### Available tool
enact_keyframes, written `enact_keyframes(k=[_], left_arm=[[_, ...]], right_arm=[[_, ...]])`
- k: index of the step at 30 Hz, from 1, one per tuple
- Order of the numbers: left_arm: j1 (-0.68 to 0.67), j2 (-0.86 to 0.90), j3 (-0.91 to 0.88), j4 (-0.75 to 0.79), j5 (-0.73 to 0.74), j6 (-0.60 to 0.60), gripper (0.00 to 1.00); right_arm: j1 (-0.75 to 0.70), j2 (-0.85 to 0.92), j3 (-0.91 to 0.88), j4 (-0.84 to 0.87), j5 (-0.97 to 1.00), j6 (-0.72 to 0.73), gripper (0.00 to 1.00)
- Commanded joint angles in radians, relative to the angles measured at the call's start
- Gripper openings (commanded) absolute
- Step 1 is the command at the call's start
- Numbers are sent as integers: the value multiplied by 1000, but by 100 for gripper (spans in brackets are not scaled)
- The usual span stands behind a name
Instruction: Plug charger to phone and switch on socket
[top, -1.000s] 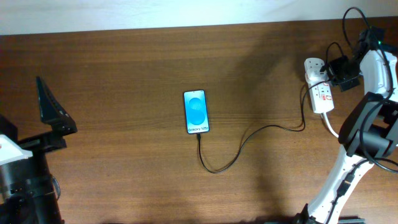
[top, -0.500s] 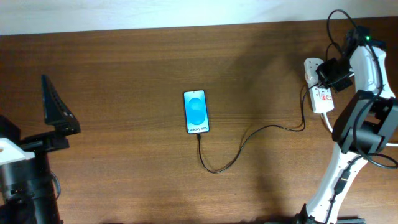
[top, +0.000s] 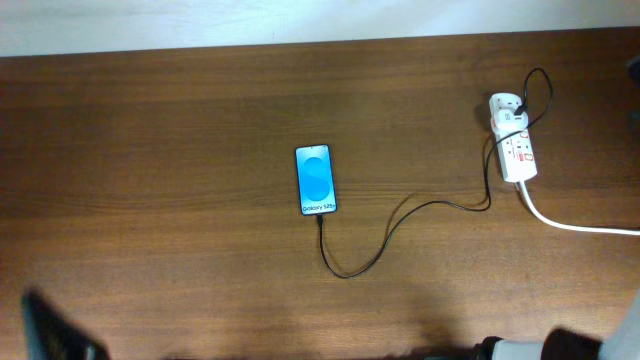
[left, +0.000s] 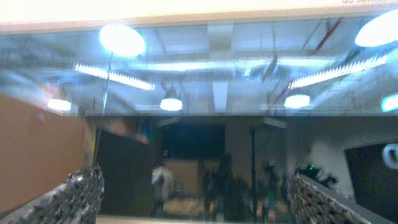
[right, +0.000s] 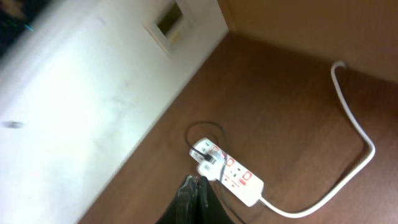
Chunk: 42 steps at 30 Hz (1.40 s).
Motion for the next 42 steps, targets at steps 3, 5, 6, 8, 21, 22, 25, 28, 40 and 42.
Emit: enact_keyframes(k=[3, 5, 6, 8, 21, 22, 25, 28, 40, 42], left_arm=[[6, -232, -93, 45, 42, -27, 99], [11, -249, -83, 45, 55, -119, 100], [15, -251, -84, 42, 68, -132, 99], [18, -253, -84, 42, 76, -132, 99], [22, -253, -86, 4, 76, -131, 99], [22, -253, -86, 4, 76, -131, 99], [22, -253, -86, -23, 76, -131, 99], [22, -253, -86, -138, 76, -131, 99], [22, -252, -85, -1120, 74, -130, 99], [22, -252, -85, -1135, 76, -130, 99]], right_arm=[[7, -286, 4, 58, 20, -12, 4], [7, -410, 4, 190, -3, -9, 4], [7, -463, 4, 267, -32, -10, 4], [7, -527, 4, 381, -71, -10, 4], [322, -1160, -531, 535, -242, -13, 31], [322, -1249, -592, 561, -248, -13, 33], [322, -1381, -629, 571, -252, -13, 34], [322, -1441, -634, 572, -270, -13, 39], [409, -1487, -706, 600, -111, -10, 98], [389, -1487, -763, 692, -40, -12, 98]])
